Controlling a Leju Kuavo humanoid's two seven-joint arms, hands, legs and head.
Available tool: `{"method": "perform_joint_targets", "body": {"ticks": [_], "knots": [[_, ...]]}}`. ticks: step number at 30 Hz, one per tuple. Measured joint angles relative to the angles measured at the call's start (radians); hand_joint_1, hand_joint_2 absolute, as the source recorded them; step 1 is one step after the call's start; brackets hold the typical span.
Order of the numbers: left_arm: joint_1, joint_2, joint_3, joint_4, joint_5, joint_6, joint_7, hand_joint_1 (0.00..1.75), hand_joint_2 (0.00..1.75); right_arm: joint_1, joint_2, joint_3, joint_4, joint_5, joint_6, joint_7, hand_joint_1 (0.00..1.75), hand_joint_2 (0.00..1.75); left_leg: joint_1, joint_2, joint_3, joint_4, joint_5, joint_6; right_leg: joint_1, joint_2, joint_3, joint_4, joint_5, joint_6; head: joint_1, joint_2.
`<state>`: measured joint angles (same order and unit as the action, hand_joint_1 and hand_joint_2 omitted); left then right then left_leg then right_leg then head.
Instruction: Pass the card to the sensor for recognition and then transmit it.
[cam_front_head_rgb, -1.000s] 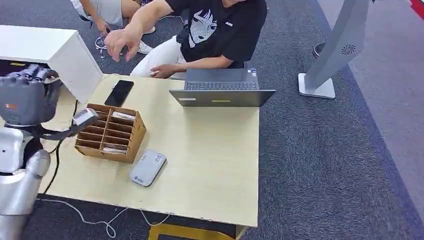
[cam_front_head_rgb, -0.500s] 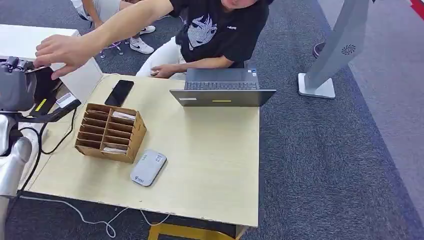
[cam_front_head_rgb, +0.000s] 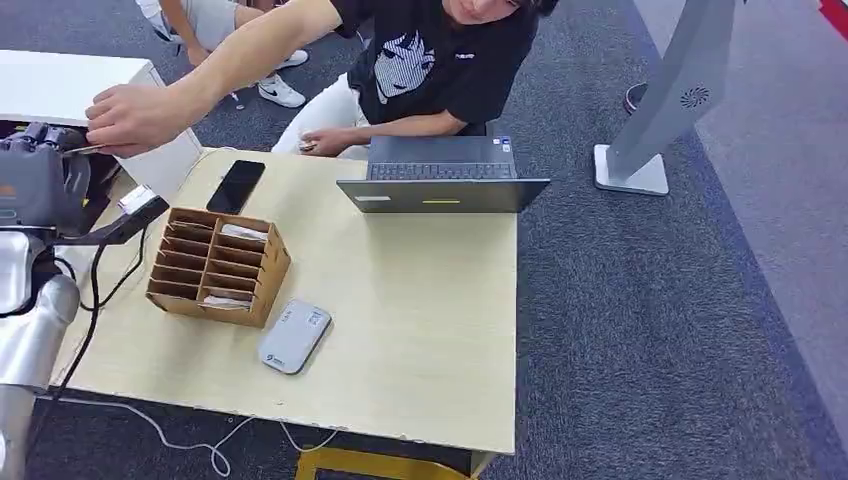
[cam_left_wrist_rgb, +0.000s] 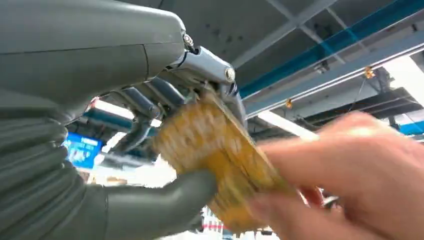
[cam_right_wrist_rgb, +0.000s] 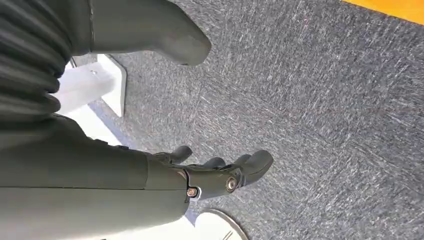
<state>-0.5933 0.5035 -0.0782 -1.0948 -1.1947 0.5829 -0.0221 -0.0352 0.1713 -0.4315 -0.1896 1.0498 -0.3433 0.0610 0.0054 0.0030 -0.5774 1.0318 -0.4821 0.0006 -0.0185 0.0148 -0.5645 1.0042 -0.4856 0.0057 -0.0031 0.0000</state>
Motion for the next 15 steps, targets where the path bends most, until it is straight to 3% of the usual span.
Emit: {"method": "perform_joint_targets", "body": {"ticks": [4,15], "knots": [[-0.007,-0.018,0.000,0.006,0.067,-0.026,-0.010,0.00,1.75,0.000,0.000,-0.008,0.000,0.000,0.000,-0.001,0.00,1.75,0.000,-0.001,0.000,0.000,0.000,0.000,0.000,-0.001,0.000,0.000,0.000,0.000,0.000,0.000],[-0.023,-0.040,0.000,0.010,0.087,-0.040,-0.020,0.00,1.75,0.000,-0.003,-0.019,0.000,0.000,0.001,-0.001,0.00,1.75,0.000,0.000,0.000,0.000,0.000,0.000,0.000,0.000,0.000,0.000,0.000,0.000,0.000,0.000]]}}
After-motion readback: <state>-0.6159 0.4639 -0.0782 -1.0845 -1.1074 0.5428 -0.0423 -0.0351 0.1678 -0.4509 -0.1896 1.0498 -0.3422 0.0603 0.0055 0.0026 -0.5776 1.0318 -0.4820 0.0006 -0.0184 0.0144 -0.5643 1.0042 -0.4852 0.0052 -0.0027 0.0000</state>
